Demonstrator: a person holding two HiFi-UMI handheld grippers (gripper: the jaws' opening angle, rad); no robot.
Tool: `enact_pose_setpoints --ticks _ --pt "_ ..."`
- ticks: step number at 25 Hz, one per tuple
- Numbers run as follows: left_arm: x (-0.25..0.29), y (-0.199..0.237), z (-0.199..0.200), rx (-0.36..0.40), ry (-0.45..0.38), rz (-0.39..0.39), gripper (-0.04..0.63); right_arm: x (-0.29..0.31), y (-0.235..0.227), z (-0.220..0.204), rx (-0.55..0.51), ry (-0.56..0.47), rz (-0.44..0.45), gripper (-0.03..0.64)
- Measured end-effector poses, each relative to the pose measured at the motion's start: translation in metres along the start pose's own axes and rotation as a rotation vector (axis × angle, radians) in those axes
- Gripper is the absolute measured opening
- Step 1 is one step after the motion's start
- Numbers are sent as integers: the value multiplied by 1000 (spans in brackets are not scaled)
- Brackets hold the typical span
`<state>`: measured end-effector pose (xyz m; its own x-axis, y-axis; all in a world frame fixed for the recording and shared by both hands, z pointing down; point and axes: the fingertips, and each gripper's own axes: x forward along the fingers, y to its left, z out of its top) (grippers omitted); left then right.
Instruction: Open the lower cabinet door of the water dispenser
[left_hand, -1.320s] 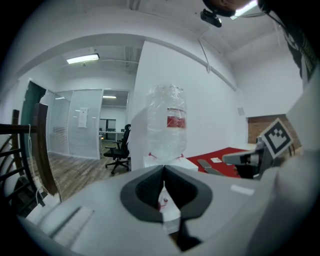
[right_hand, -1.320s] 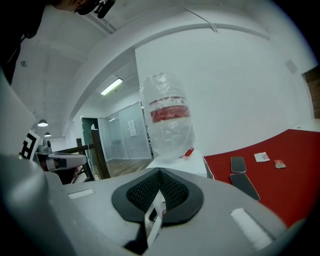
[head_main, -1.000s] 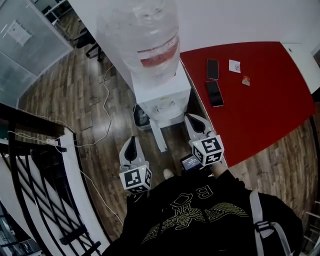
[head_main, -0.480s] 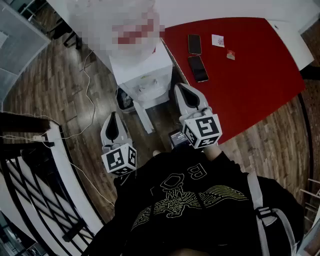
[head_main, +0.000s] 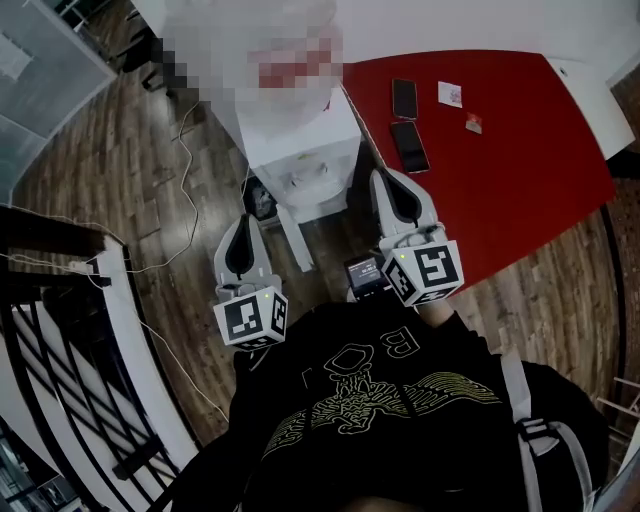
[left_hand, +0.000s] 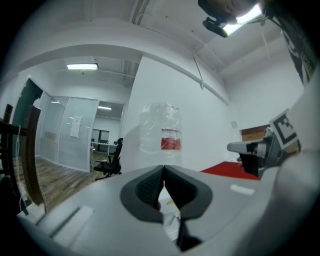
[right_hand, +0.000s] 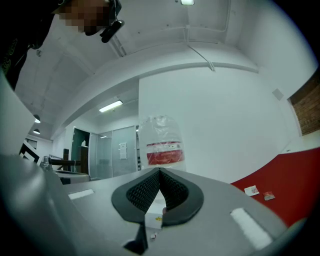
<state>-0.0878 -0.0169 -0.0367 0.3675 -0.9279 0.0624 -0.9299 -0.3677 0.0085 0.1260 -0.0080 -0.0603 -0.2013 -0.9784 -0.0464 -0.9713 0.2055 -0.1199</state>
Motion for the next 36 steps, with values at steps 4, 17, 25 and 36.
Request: enact_pose_setpoints --ticks 4,17,25,36 --pt "-2 -1 5 1 -18 1 8 -2 13 3 -1 -19 52 -1" --pt "-8 -16 2 -12 -10 -28 8 -17 14 -7 -51 32 39 -2" --pt "-9 -23 -4 -13 12 -39 8 -20 10 -11 -27 43 45 -2" --pt "-9 -24 -4 -12 13 -50 8 -20 10 -12 -24 47 35 -2"
